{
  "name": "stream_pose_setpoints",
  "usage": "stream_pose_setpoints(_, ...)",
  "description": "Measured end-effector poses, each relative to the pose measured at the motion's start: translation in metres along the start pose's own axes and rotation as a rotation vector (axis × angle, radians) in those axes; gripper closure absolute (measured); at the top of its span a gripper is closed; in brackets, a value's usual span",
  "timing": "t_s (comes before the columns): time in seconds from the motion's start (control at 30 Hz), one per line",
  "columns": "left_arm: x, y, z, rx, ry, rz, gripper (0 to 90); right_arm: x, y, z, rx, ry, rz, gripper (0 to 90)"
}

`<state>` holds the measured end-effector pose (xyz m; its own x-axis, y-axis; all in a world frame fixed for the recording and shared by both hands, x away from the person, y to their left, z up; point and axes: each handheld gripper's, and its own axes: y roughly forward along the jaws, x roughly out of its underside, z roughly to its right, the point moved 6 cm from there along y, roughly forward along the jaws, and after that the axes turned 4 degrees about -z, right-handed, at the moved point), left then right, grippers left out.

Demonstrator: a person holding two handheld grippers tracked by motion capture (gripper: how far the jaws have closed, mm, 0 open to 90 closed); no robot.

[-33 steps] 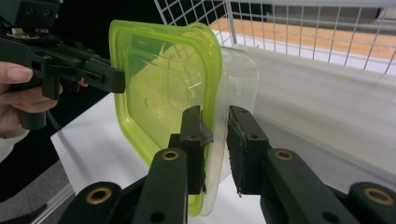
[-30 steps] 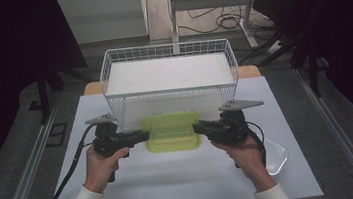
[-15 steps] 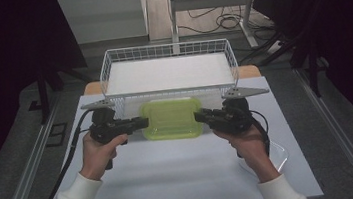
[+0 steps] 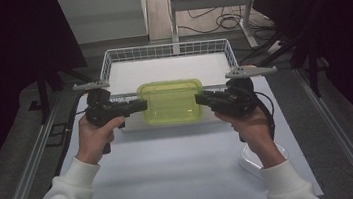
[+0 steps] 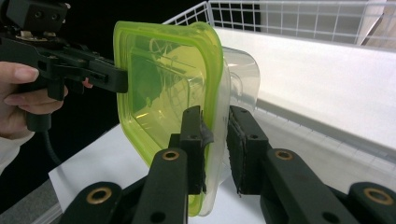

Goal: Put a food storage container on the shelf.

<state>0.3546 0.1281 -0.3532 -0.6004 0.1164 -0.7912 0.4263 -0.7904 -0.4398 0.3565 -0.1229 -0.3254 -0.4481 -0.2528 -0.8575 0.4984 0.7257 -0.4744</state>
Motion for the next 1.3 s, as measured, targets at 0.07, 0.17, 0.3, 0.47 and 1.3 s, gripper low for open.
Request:
stream_pose_setpoints(0.07, -0.005, 0.000, -0.001, 0.002, 0.006, 0.006, 78.9, -0.007, -0.001, 0.003, -0.003, 0.000, 0.003, 76.2)
stream_pose_setpoints(0.17, -0.012, 0.000, -0.003, 0.011, 0.001, 0.015, 78.9, -0.012, -0.001, 0.005, -0.010, 0.005, 0.007, 76.2)
stream_pose_setpoints(0.3, -0.024, 0.001, -0.006, 0.003, 0.005, 0.022, 78.9, -0.023, 0.002, 0.011, -0.004, 0.003, 0.005, 76.3)
stream_pose_setpoints(0.47, -0.035, 0.002, -0.011, 0.002, 0.004, 0.026, 78.9, -0.031, 0.005, 0.019, -0.012, 0.011, 0.015, 76.5)
stream_pose_setpoints(1.3, -0.079, 0.022, -0.042, -0.024, -0.032, 0.017, 79.1, -0.067, 0.028, 0.062, -0.032, 0.086, 0.034, 78.2)
